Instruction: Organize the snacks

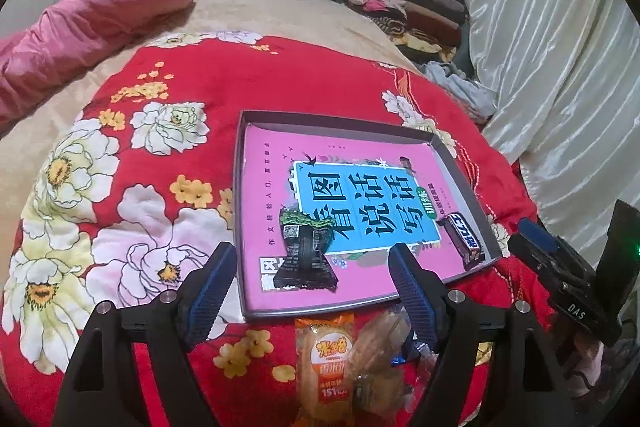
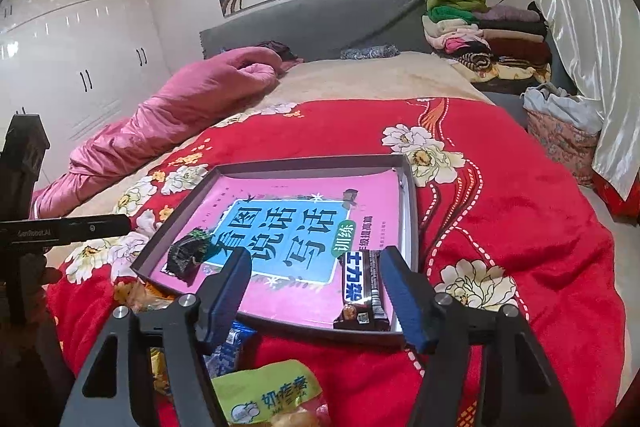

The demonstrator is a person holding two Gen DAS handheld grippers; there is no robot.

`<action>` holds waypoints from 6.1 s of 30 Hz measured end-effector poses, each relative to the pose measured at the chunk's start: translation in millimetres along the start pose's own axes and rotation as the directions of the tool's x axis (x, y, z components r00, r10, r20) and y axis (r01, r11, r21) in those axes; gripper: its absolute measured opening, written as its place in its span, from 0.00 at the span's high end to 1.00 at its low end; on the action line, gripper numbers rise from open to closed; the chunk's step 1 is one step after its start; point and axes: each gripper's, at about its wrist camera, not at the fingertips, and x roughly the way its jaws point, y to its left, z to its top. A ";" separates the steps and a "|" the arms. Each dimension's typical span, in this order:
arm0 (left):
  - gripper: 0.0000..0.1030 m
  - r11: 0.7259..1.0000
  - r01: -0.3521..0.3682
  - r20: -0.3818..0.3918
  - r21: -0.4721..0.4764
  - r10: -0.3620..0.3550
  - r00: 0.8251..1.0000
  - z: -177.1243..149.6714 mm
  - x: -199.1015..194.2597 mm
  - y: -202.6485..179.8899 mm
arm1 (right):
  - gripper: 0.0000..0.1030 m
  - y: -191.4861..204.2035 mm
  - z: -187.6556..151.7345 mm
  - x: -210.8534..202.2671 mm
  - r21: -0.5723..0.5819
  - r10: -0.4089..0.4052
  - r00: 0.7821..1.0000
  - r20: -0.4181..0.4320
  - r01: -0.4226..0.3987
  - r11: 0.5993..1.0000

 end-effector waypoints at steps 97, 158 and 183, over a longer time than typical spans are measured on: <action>0.65 0.991 -0.109 -0.252 0.078 0.125 0.960 -82.3 47.6 2.8 | 0.82 78.8 -42.9 -4.9 -0.233 0.104 0.986 -0.129 -0.132 0.963; 0.66 0.999 0.001 -0.039 0.045 0.000 0.999 -10.3 -7.2 -44.8 | 0.83 9.9 9.8 -38.4 0.096 0.212 0.963 0.163 -0.230 0.969; 0.66 0.999 0.017 -0.068 0.036 -0.014 0.998 -0.3 23.6 -54.1 | 0.83 0.7 18.2 -27.2 0.105 0.179 0.968 0.173 -0.199 0.974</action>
